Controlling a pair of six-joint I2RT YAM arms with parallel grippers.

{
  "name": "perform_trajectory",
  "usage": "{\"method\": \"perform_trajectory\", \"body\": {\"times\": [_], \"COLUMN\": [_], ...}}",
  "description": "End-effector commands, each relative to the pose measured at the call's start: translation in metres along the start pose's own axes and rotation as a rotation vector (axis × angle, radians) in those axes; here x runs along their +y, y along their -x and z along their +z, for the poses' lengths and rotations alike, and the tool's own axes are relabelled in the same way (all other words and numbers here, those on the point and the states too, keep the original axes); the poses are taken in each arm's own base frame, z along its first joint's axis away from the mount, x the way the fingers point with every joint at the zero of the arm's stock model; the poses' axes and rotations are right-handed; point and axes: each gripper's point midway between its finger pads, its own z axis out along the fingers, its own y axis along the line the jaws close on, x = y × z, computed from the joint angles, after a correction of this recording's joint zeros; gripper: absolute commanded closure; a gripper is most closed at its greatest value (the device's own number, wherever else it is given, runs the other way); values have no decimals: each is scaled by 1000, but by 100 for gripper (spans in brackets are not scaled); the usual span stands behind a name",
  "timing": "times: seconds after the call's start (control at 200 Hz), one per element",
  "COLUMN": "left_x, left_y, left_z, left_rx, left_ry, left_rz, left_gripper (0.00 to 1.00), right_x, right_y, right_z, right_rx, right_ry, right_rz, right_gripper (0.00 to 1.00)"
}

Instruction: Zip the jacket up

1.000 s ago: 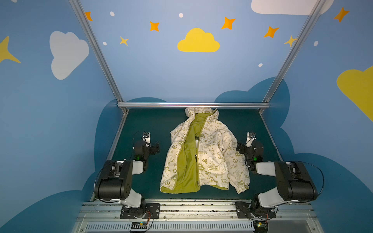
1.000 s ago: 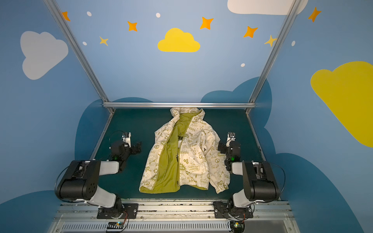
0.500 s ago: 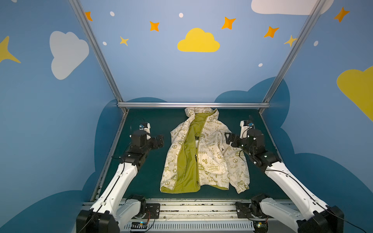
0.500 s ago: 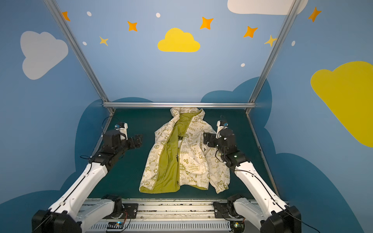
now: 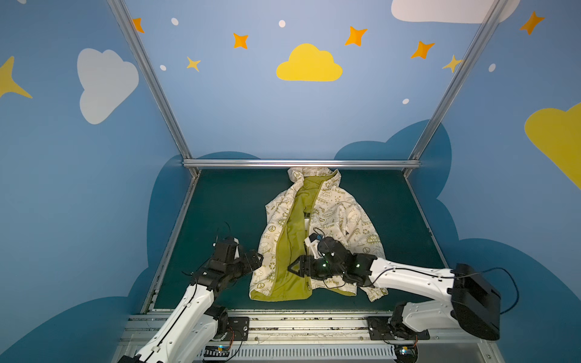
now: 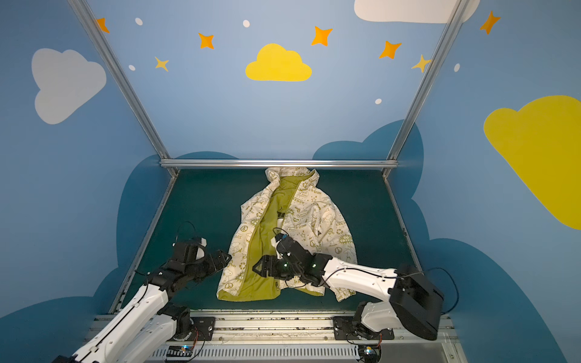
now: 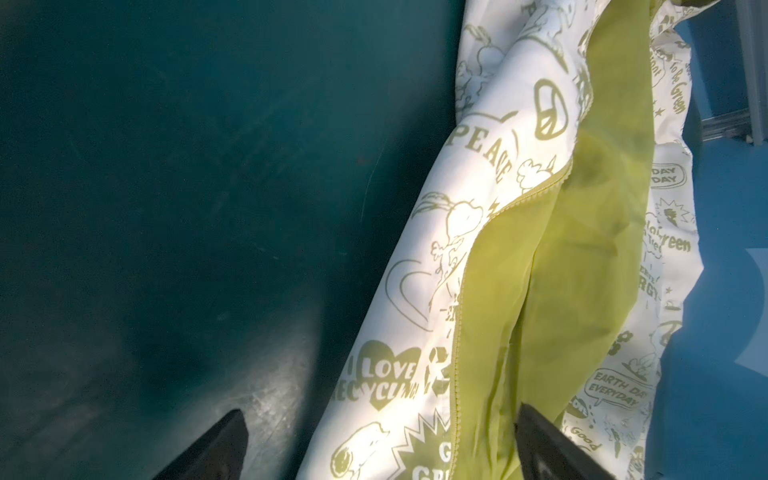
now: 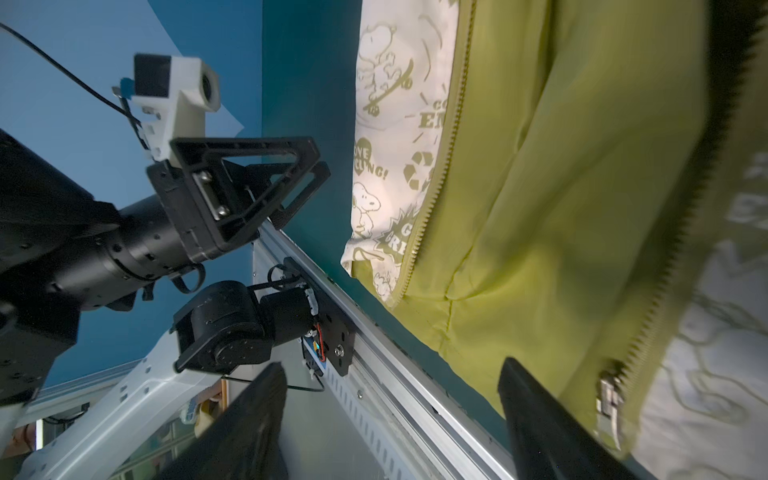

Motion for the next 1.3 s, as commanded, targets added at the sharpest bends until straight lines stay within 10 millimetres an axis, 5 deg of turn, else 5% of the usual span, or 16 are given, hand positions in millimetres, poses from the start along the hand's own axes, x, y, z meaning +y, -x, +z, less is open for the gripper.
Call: {"method": "perform_trajectory", "body": {"times": [0.0,0.441,0.786,1.292], "left_x": [-5,10,11,-9], "left_y": [-14,-26,-26,-16], "left_z": [0,-6,-6,-32], "left_rx": [65,12,24,-23], "left_ry": [-39,-63,-49,-108], "left_rz": [-60,-126,-131,-136], "left_gripper": [1,1,1,1], "right_x": [33,21,35,23], "right_y": [7,-4,-7,-13], "right_z": [14,81,92,105], "right_rx": [-12,141,174,185], "right_ry": [142,188,321,360], "right_rz": [33,124,125,171], "right_gripper": [27,32,33,87]}}
